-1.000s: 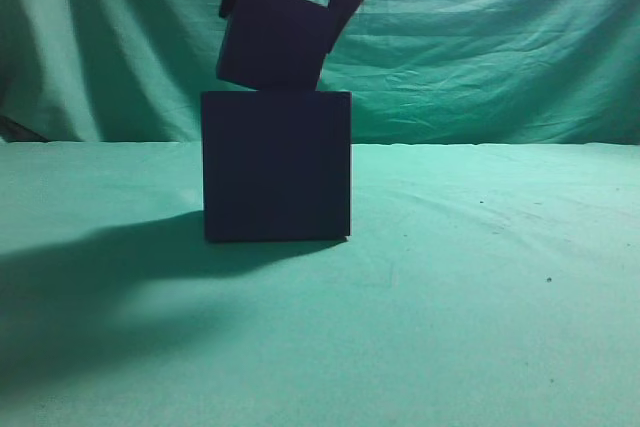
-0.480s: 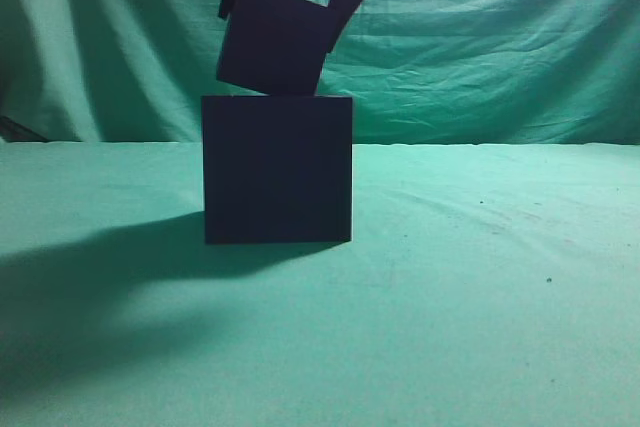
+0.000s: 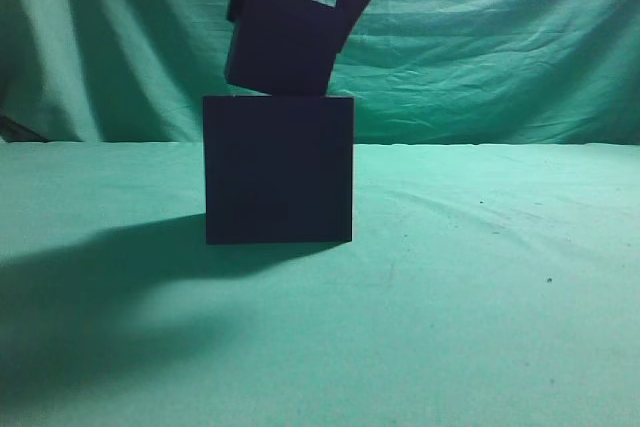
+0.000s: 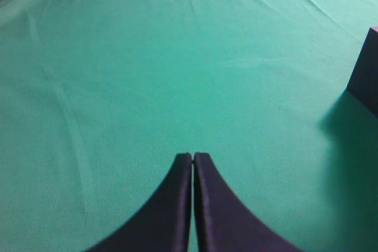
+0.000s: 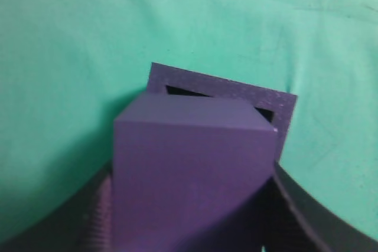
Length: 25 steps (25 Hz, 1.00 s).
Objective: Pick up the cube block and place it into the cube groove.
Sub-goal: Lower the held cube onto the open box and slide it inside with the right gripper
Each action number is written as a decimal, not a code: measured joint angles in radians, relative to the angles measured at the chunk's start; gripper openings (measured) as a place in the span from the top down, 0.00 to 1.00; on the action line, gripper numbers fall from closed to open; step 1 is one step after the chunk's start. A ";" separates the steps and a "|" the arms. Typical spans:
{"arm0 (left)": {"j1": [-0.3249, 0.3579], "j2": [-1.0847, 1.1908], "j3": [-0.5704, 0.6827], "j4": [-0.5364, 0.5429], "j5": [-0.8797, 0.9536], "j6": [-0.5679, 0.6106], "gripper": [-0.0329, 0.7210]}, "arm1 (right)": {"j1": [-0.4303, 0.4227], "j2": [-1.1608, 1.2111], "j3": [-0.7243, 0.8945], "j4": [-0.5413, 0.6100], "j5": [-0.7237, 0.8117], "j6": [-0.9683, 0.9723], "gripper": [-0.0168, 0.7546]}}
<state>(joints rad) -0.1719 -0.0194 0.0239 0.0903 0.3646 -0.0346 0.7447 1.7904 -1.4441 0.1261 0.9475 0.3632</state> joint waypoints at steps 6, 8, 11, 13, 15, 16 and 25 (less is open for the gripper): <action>0.000 0.000 0.000 0.000 0.000 0.000 0.96 | 0.000 0.015 0.009 -0.030 0.106 0.031 0.44; 0.000 0.000 0.000 0.000 0.000 0.000 0.96 | 0.000 0.015 0.010 -0.041 0.115 0.035 0.44; 0.000 0.000 0.000 0.000 0.000 0.000 0.96 | 0.000 0.015 0.010 -0.054 0.115 0.040 0.44; 0.000 0.000 0.000 0.000 0.000 0.000 0.96 | 0.000 0.015 0.010 -0.066 0.108 0.040 0.44; 0.000 0.000 0.000 0.000 0.000 0.000 0.96 | 0.000 0.015 0.010 -0.071 0.108 0.040 0.44; 0.000 0.000 0.000 0.000 0.000 0.000 0.96 | 0.000 0.015 0.010 -0.072 0.108 0.038 0.44; 0.000 0.000 0.000 0.000 0.000 0.000 0.96 | 0.000 0.015 0.010 -0.077 0.108 0.019 0.28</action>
<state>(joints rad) -0.1719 -0.0194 0.0239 0.0903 0.3646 -0.0346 0.7447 1.8057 -1.4343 0.0492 1.0560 0.3823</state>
